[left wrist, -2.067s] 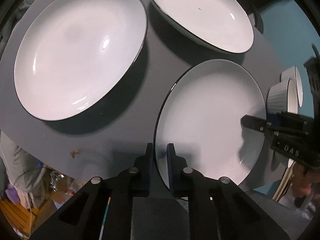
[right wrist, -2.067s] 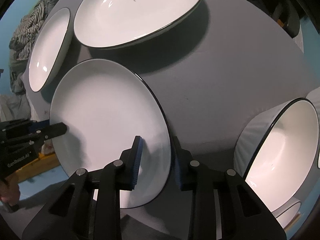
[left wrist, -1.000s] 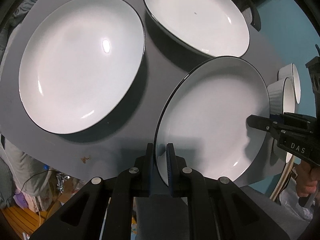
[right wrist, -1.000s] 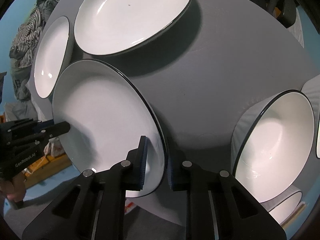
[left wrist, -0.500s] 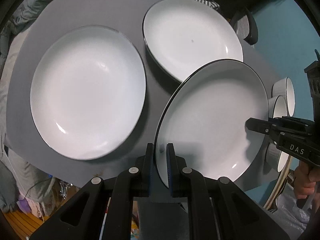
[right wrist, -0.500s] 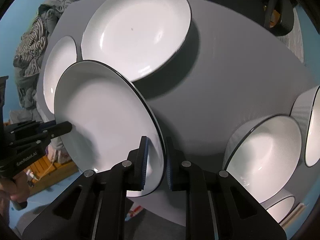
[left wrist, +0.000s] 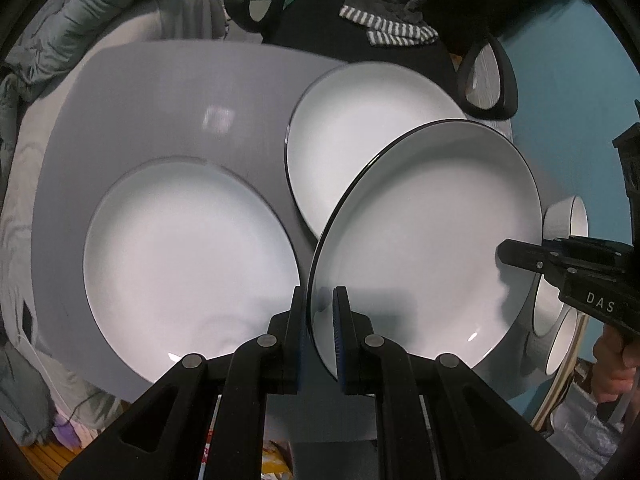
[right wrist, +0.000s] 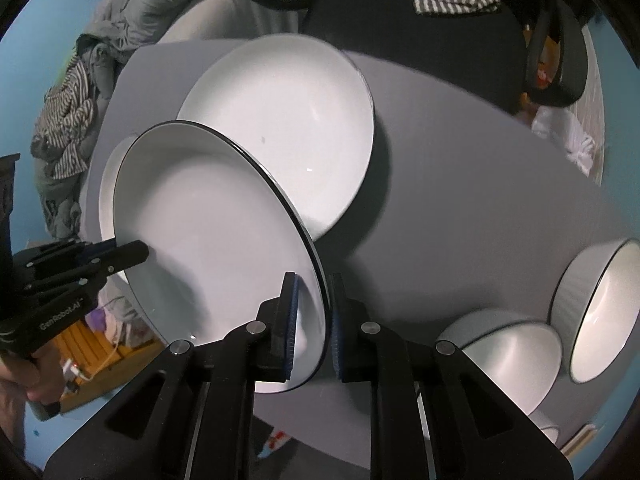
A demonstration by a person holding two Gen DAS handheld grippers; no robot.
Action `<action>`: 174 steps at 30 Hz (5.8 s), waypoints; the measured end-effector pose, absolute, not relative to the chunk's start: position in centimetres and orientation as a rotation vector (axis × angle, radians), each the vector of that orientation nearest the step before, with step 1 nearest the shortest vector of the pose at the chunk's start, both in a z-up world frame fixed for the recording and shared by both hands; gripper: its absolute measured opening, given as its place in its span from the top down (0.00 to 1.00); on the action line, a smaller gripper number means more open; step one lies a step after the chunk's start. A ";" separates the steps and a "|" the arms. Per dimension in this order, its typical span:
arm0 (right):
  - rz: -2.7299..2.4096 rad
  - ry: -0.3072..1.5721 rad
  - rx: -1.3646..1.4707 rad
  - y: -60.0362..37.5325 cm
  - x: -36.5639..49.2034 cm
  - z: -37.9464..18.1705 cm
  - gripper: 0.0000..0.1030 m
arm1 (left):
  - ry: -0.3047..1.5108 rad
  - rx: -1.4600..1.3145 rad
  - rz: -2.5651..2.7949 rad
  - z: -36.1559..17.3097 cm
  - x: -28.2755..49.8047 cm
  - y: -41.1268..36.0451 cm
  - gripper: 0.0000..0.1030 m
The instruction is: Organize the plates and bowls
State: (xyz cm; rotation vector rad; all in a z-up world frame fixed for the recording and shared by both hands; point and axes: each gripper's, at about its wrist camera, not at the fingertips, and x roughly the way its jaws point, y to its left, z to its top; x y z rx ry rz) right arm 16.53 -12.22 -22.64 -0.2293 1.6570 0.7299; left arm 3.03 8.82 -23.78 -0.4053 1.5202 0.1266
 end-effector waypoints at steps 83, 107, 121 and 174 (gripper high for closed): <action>0.521 1.544 -0.543 -3.1 18.9 -22.7 0.35 | 1.504 -0.243 0.221 -22.6 7.5 12.5 0.66; 0.699 1.576 -0.487 1.5 11.9 -18.9 0.35 | 1.517 -0.305 0.283 -22.0 -1.9 20.4 0.52; 0.733 1.682 -0.413 4.6 9.5 -20.0 0.35 | 1.533 -0.392 0.311 -23.4 -5.2 24.8 0.51; 0.660 1.770 -0.280 4.1 8.8 -27.1 0.81 | 1.577 -0.457 0.160 -27.7 -4.5 25.7 0.81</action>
